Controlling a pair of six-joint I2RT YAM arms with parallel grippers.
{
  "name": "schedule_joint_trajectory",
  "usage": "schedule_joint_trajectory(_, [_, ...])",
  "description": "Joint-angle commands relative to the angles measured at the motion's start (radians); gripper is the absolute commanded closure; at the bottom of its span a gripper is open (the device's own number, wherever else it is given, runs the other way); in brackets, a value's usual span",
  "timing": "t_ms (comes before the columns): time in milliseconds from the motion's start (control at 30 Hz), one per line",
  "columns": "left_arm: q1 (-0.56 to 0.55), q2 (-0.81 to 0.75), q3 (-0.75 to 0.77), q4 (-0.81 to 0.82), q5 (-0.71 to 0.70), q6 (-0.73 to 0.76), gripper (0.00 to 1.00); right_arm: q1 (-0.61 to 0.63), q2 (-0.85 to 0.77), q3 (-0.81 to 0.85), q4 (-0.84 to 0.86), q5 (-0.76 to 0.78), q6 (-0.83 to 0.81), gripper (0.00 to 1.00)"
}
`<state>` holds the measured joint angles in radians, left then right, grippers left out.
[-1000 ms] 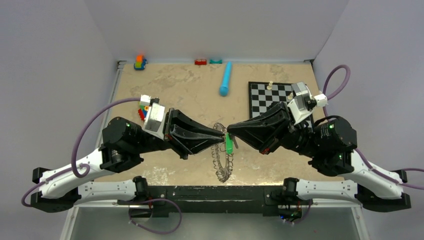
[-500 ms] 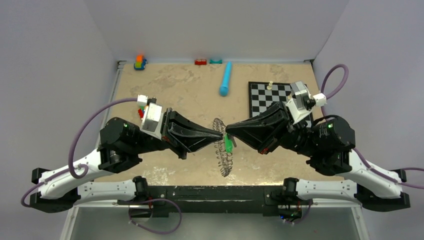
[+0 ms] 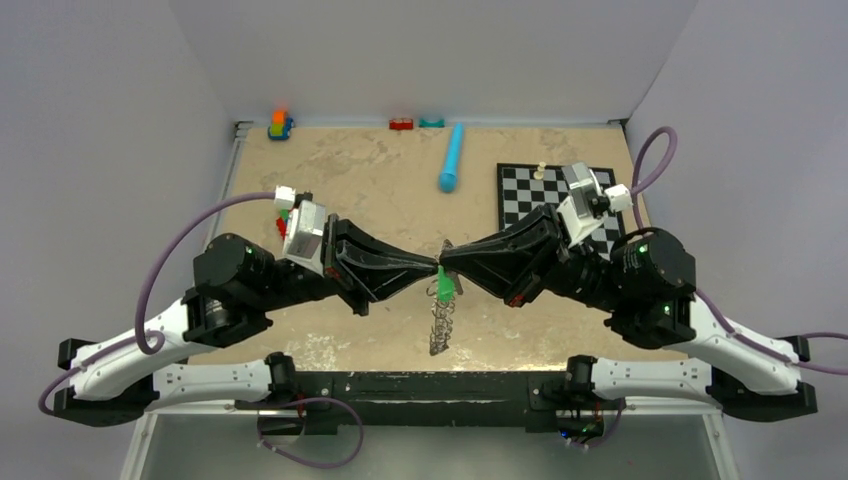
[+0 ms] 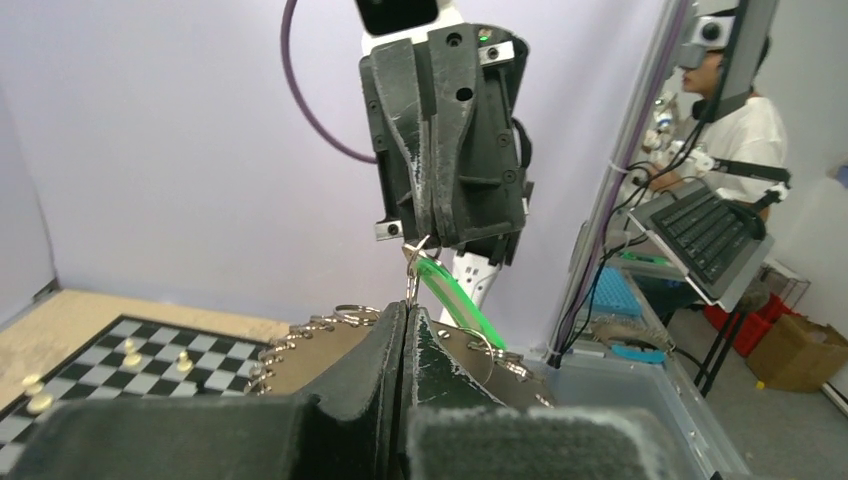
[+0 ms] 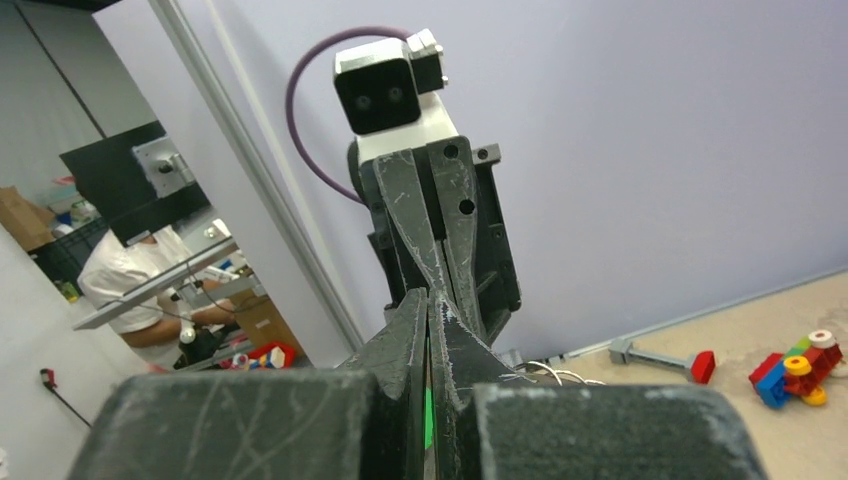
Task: Remove the keys from the keyring
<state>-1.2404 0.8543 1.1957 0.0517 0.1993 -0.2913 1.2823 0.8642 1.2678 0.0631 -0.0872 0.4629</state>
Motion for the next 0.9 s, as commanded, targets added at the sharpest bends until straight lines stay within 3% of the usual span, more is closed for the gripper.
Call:
schedule_joint_trajectory(0, [-0.007,0.019,0.093,-0.171,-0.119,0.036,1.00,-0.002,0.032,0.055,-0.035,0.017,-0.017,1.00])
schedule_joint_trajectory(367, [-0.007,0.078,0.210,-0.393,-0.229,0.056,1.00,-0.001,0.094,0.096,-0.134,0.017,-0.033,1.00])
schedule_joint_trajectory(867, [-0.008,0.077,0.219,-0.416,-0.249,0.065,1.00,0.001,0.139,0.079,0.003,-0.101,0.035,1.00])
